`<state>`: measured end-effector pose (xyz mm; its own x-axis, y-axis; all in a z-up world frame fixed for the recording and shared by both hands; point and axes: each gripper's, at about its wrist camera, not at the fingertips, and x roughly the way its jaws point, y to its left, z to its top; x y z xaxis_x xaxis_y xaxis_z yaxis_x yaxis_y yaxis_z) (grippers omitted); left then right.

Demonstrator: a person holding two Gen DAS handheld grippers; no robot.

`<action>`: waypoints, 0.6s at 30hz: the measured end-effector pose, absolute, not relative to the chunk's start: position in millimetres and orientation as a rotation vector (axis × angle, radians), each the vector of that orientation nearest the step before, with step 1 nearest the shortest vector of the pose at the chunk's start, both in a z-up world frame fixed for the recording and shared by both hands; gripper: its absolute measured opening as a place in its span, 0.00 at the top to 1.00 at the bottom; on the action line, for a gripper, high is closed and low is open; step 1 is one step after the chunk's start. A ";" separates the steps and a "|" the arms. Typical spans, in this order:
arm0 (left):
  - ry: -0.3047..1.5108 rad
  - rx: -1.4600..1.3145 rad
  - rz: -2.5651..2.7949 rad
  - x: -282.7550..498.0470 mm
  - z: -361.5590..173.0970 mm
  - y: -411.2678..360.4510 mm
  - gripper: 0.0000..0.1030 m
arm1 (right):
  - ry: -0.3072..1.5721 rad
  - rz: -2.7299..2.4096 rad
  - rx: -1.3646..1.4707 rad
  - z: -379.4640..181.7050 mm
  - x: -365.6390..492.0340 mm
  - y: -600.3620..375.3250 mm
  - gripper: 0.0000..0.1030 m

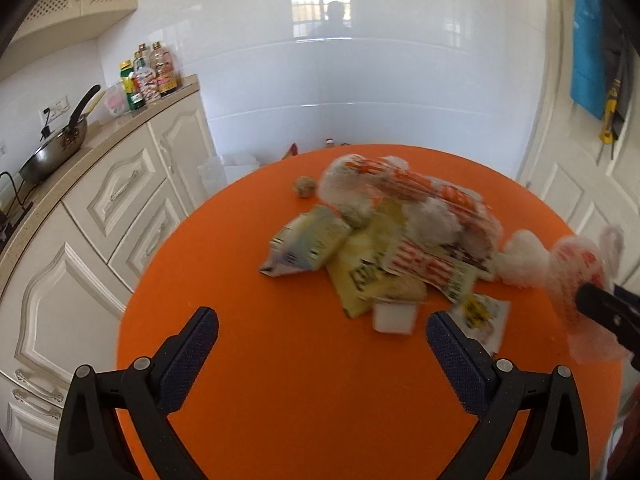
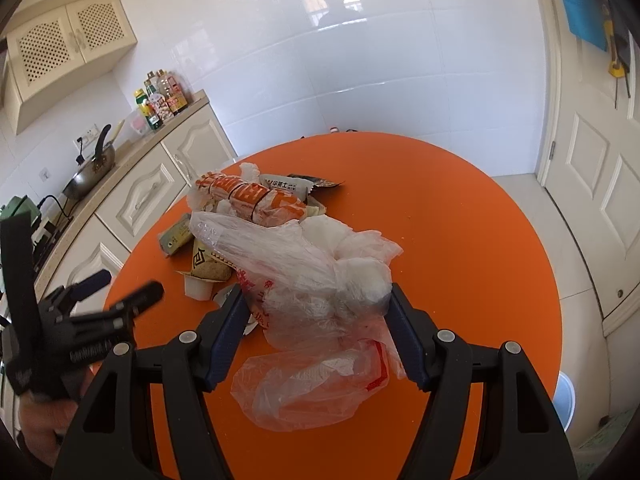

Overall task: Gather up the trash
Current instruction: 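Grasp the clear plastic bag with the right tool while the left tool grasps the folded carton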

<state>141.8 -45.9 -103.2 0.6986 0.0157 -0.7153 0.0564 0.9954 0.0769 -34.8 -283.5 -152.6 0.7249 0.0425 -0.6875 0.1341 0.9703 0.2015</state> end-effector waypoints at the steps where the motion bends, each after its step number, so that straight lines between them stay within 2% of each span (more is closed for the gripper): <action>1: 0.793 0.097 -0.013 147.1 -101.8 -40.9 0.01 | 0.760 -0.052 0.245 -153.1 -34.9 -284.2 0.33; 18: 0.829 0.332 -0.129 264.4 -145.5 -40.9 0.01 | 0.790 -0.093 0.207 -154.9 -20.4 -277.6 0.33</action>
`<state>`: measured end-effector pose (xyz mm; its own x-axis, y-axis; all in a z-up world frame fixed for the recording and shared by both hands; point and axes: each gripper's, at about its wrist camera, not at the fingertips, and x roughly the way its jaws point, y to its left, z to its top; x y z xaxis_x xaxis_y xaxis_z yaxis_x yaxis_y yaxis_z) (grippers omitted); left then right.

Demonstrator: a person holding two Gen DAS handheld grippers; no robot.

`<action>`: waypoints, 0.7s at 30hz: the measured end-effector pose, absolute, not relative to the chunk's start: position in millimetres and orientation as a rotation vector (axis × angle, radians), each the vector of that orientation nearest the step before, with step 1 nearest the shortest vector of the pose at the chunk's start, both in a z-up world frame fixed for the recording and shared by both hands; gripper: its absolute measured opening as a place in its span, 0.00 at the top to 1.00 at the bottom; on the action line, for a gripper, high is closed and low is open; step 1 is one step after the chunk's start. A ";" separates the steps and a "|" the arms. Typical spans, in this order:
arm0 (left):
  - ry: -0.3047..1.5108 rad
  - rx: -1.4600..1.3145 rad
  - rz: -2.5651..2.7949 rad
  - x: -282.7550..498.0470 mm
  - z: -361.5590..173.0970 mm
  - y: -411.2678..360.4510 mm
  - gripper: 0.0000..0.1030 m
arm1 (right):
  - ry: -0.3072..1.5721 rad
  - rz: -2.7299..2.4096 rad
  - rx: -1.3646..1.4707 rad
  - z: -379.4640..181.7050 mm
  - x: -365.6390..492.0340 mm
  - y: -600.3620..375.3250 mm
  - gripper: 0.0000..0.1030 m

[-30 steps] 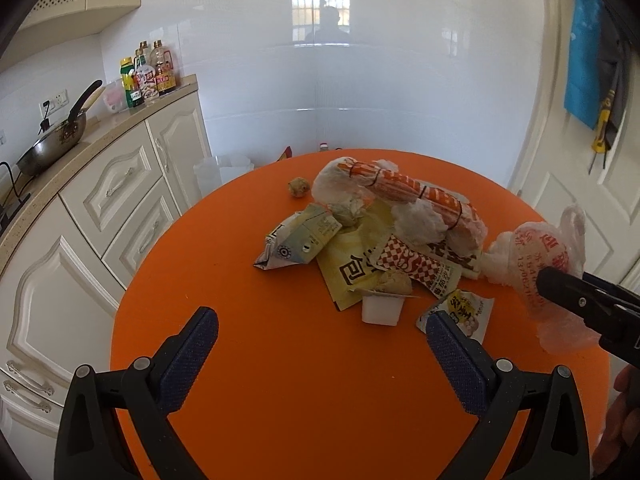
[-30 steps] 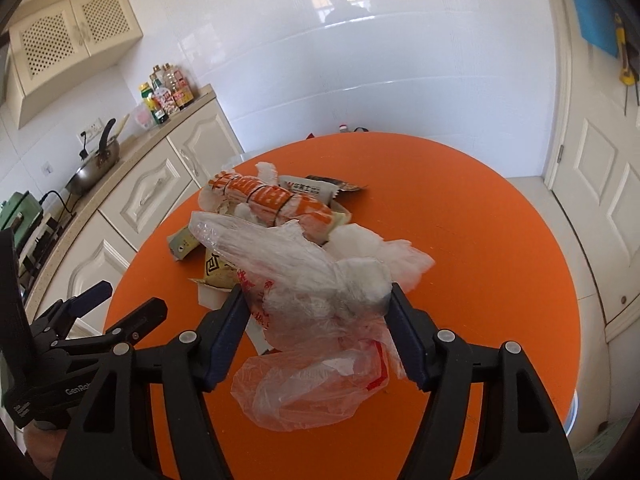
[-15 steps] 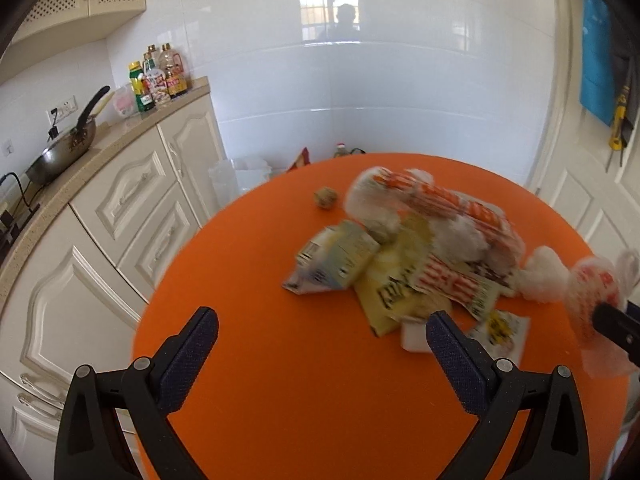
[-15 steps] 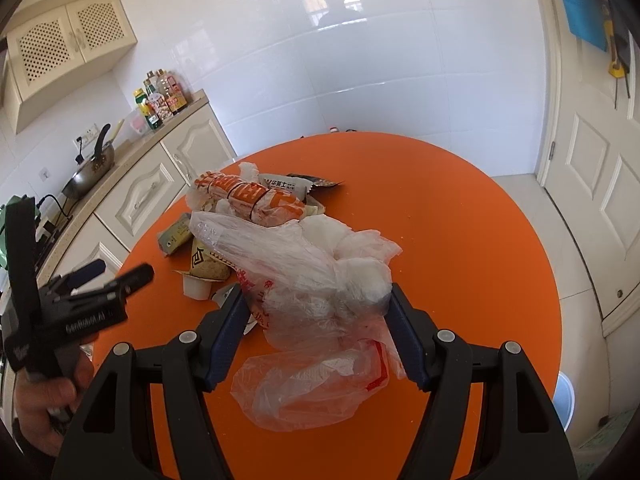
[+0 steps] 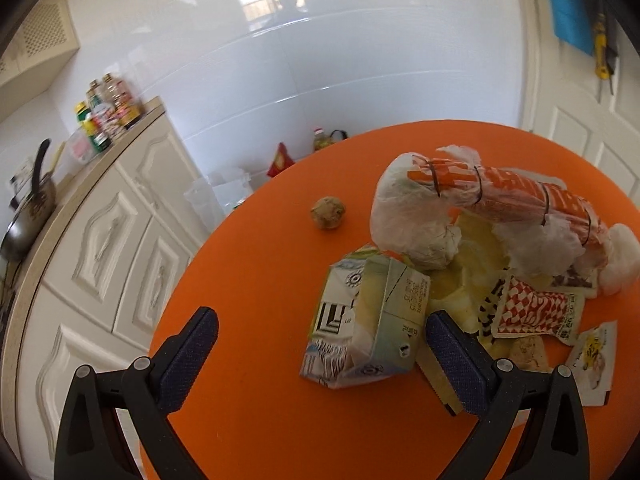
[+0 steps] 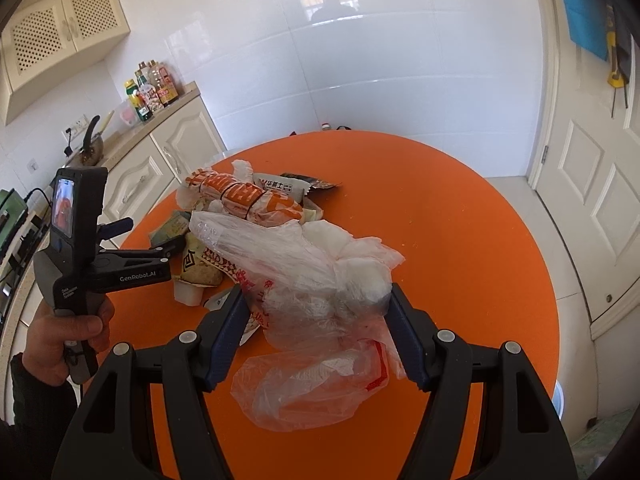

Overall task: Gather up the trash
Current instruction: 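Grasp the clear plastic bag with the right tool while the left tool grasps the folded carton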

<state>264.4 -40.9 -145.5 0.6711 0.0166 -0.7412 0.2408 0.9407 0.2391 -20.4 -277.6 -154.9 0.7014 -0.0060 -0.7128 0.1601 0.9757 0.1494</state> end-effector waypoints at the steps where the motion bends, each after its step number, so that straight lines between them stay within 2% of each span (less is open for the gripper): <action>1: 0.832 0.320 -0.160 268.9 -145.5 -38.5 0.05 | 0.791 -0.098 0.203 -154.8 -18.6 -276.9 0.33; 2: 0.842 0.291 -0.199 273.0 -145.1 -34.8 0.18 | 0.792 -0.102 0.201 -153.9 -17.6 -275.3 0.33; 3: 0.857 0.251 -0.234 275.4 -144.3 -27.9 0.27 | 0.793 -0.104 0.198 -153.3 -16.4 -274.3 0.33; 4: 0.879 0.209 -0.267 279.1 -145.6 -23.9 0.45 | 0.793 -0.105 0.196 -152.8 -15.2 -273.0 0.33; 5: 0.891 0.186 -0.284 281.8 -147.5 -22.0 0.50 | 0.794 -0.106 0.193 -152.3 -14.7 -271.6 0.33; 13: 0.845 0.194 -0.262 269.5 -156.4 -17.4 0.51 | 0.801 -0.095 0.184 -153.3 -17.3 -266.8 0.33; 21: 0.752 0.147 -0.224 209.9 -135.4 -0.3 0.50 | 0.771 -0.087 0.197 -146.9 -28.5 -270.0 0.33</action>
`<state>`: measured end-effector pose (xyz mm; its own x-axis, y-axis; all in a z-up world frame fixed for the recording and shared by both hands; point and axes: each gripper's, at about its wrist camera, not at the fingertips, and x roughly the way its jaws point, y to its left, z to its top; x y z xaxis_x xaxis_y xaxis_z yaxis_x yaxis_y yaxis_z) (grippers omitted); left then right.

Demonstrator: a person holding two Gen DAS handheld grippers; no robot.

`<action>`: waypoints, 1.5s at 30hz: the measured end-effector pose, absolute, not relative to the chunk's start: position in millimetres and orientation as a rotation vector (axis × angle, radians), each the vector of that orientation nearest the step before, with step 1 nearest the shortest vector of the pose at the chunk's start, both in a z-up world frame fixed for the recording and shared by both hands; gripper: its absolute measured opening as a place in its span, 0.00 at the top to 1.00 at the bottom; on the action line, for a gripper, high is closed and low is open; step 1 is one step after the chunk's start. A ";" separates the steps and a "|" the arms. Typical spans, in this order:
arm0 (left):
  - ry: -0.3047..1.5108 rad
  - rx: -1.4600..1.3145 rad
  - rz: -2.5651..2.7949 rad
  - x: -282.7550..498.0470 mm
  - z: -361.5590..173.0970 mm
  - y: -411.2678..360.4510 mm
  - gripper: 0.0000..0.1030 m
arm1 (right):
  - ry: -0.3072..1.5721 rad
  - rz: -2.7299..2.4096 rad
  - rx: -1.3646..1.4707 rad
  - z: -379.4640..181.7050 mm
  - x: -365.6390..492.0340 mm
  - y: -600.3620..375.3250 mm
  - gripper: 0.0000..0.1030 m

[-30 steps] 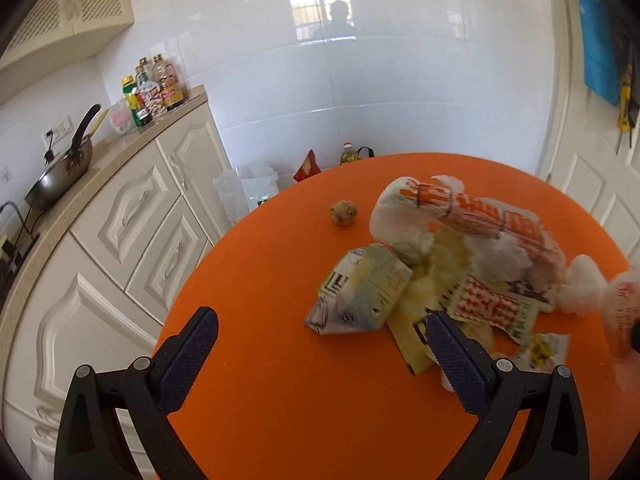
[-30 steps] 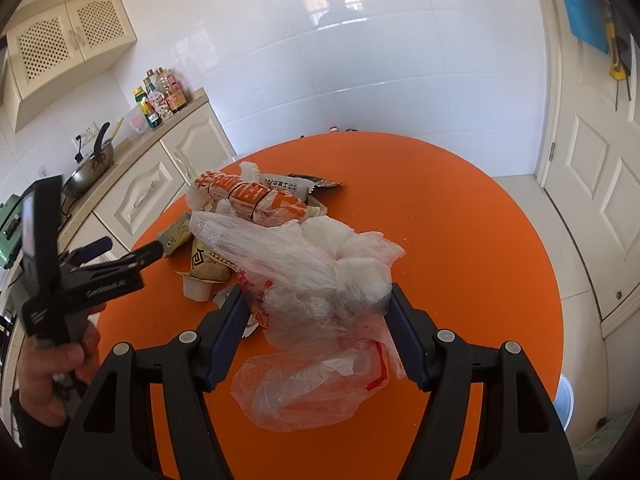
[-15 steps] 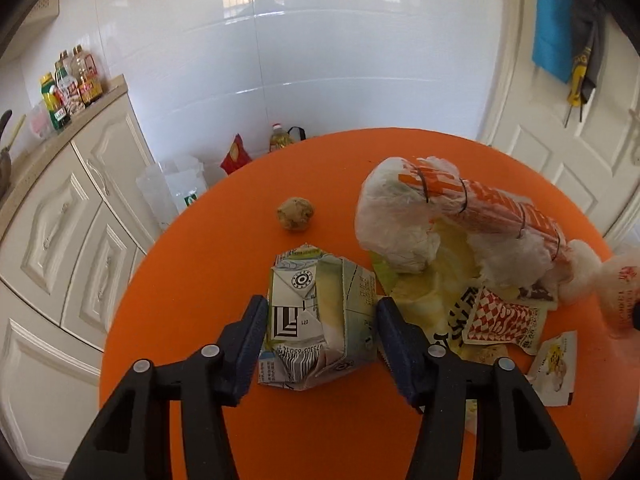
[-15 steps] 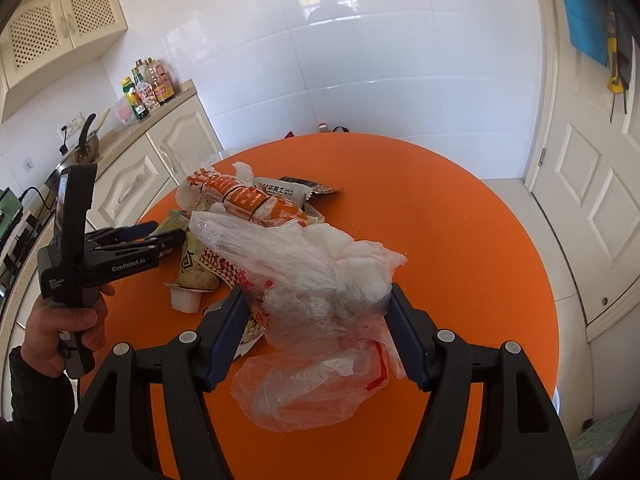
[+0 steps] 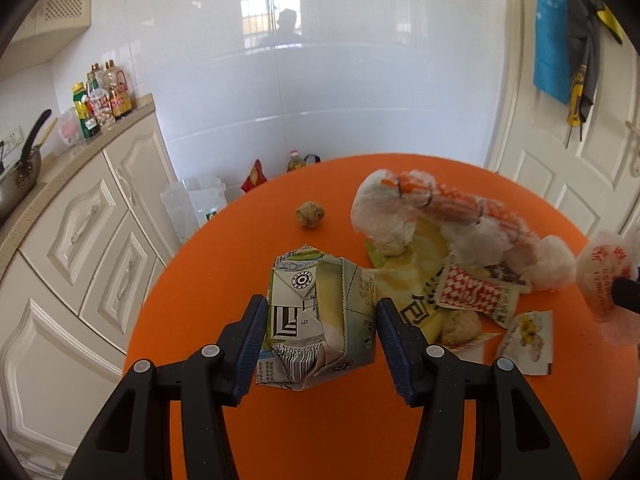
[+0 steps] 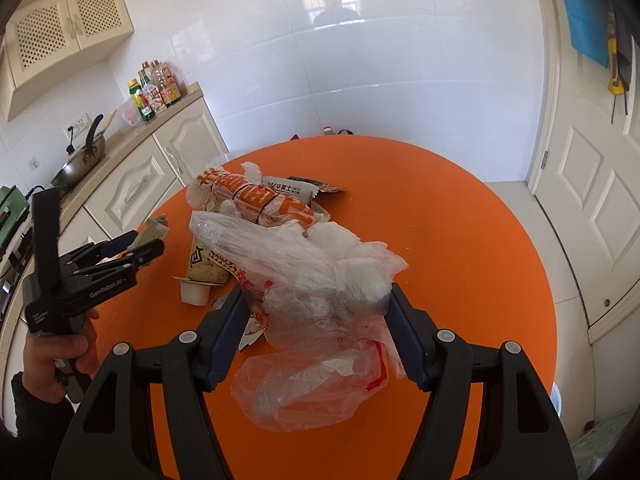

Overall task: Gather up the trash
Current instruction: 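Grasp the clear plastic bag with the right tool while the left tool grasps the folded carton, then carry the bag and carton with both tools over the blue bin and release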

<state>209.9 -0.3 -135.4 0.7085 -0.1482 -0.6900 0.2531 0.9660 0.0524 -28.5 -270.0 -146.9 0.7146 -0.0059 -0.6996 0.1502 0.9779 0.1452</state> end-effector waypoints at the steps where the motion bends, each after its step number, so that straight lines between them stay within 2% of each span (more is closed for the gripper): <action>1: 0.735 0.139 -0.223 200.2 -129.6 -1.5 0.50 | 0.763 -0.087 0.200 -144.9 -31.2 -271.2 0.33; 6: 0.652 0.097 -0.259 156.5 -93.2 -17.1 0.50 | 0.717 -0.089 0.212 -131.2 -48.1 -281.5 0.33; 11: 0.587 0.075 -0.392 109.1 -53.7 -68.7 0.50 | 0.654 -0.121 0.233 -112.8 -75.6 -300.6 0.33; 17: 0.570 0.101 -0.603 76.1 -36.8 -169.1 0.50 | 0.573 -0.248 0.274 -90.9 -137.1 -358.9 0.33; 23: 0.638 0.138 -0.828 56.7 -51.8 -292.0 0.50 | 0.540 -0.481 0.340 -85.2 -223.6 -454.7 0.33; 29: 0.774 0.181 -0.959 43.8 -110.0 -406.0 0.50 | 0.597 -0.691 0.461 -131.0 -303.0 -550.8 0.33; 37: 1.129 0.247 -0.988 93.3 -271.0 -512.4 0.50 | 0.751 -0.759 0.706 -264.5 -333.5 -635.7 0.33; 42: 1.262 0.283 -0.941 149.0 -352.2 -566.0 0.49 | 0.809 -0.745 0.871 -342.0 -321.7 -665.6 0.32; 44: 1.302 0.314 -0.935 168.4 -375.2 -585.7 0.40 | 0.827 -0.752 0.920 -362.8 -316.3 -676.5 0.30; 45: 1.311 0.334 -0.921 175.5 -380.9 -592.2 0.38 | 0.825 -0.756 0.946 -371.4 -317.1 -681.0 0.26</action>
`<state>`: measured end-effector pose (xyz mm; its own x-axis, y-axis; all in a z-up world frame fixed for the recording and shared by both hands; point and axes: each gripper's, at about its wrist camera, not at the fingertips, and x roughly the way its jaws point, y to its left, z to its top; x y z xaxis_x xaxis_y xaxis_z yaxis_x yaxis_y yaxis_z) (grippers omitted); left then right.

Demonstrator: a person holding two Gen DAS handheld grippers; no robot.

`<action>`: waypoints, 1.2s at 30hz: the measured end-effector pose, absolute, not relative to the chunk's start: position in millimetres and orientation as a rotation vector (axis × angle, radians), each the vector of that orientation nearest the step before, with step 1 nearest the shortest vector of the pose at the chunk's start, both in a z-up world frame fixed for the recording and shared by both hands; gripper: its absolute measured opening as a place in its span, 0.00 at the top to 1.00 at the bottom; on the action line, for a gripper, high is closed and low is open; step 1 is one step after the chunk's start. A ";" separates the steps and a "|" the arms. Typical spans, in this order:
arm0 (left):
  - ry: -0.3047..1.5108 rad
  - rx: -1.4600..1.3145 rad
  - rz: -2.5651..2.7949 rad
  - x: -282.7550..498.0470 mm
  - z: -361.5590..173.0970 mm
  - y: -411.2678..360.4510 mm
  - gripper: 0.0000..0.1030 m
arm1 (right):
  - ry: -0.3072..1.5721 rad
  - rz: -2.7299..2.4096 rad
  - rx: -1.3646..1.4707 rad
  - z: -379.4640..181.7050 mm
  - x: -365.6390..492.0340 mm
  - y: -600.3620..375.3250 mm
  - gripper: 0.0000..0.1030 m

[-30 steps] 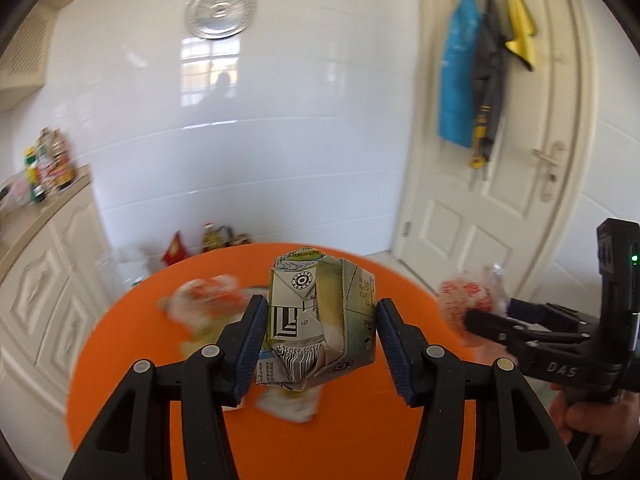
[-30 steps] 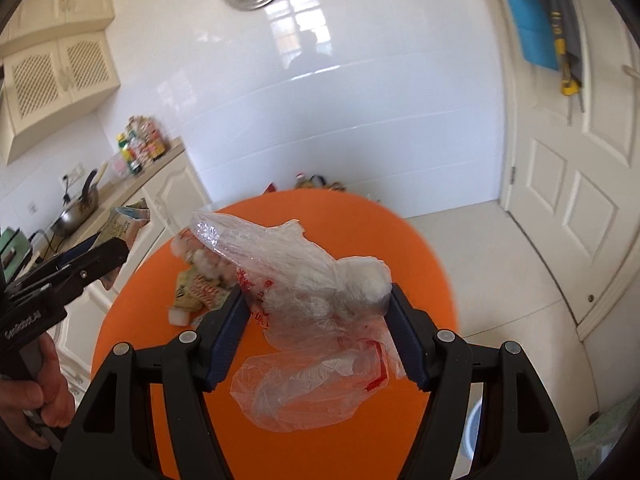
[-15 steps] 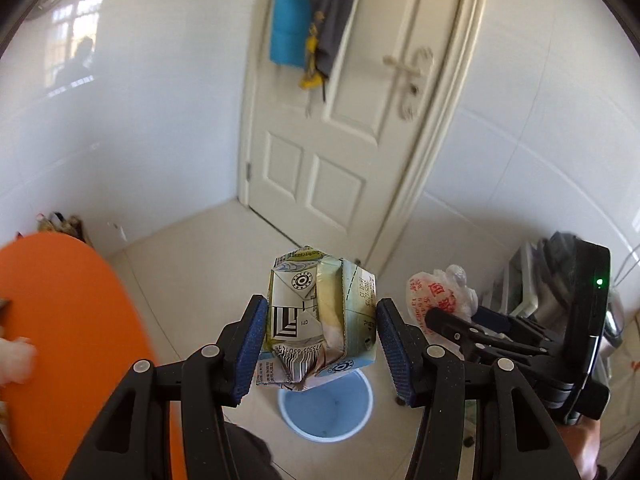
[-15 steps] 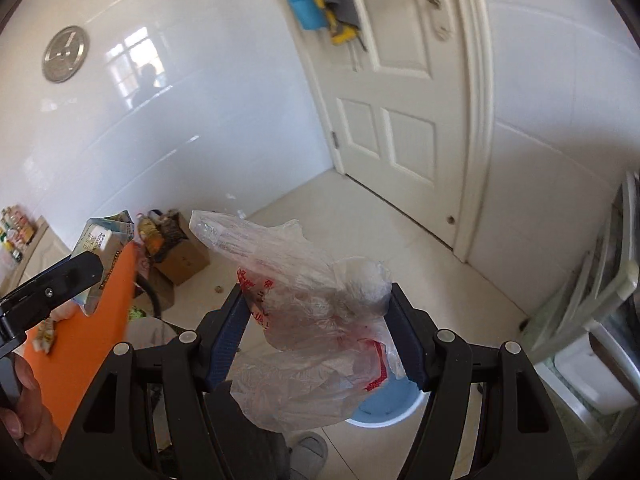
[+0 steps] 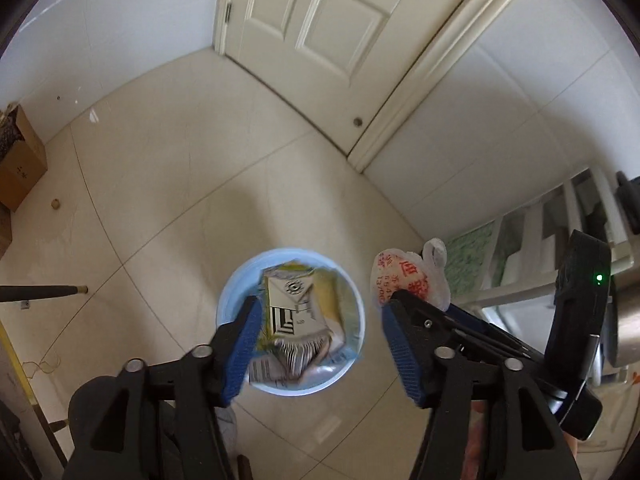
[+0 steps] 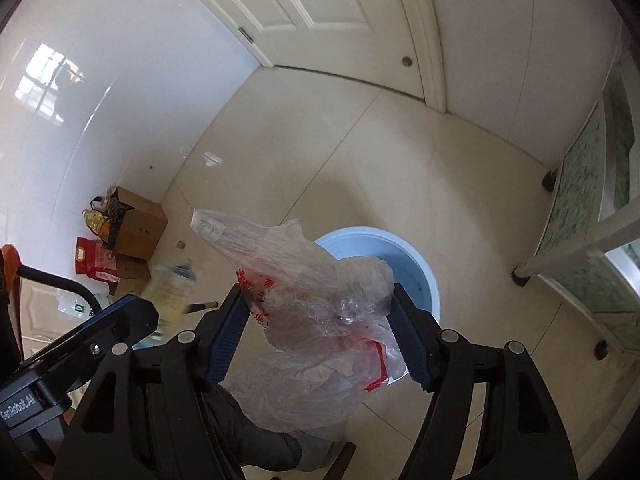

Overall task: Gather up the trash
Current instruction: 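Carry the bag and carton with both tools over the blue bin and release, then move both open tools back from the bin to the table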

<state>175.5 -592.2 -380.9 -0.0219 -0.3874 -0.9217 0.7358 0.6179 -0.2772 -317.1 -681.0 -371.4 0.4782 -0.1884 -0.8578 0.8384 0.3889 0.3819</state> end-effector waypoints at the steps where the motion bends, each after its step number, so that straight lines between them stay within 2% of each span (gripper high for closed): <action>1: 1.305 0.352 -0.902 180.2 -383.8 -600.9 0.35 | 0.820 -0.762 0.970 -378.2 -317.8 -684.4 0.21; 2: 1.295 0.359 -0.891 182.7 -386.6 -603.4 0.30 | 0.814 -0.762 0.990 -383.4 -319.2 -688.8 0.11; 4: 1.289 0.360 -0.874 187.4 -388.0 -609.3 0.20 | 0.802 -0.758 1.014 -389.9 -321.4 -692.7 0.06; 6: 1.271 0.363 -0.849 191.2 -387.1 -611.1 0.18 | 0.794 -0.779 1.011 -388.7 -324.6 -693.0 0.00; 14: 1.171 0.354 -0.811 162.4 -341.7 -593.5 0.14 | 0.757 -0.842 0.960 -358.8 -336.6 -681.2 0.00; 22: 1.031 0.279 -0.829 96.5 -271.2 -535.4 0.09 | 0.666 -0.855 0.852 -282.3 -335.2 -639.0 0.00; 36: 0.678 0.086 -0.786 26.5 -101.3 -325.8 0.02 | 0.479 -0.734 0.517 -103.3 -277.2 -506.7 0.00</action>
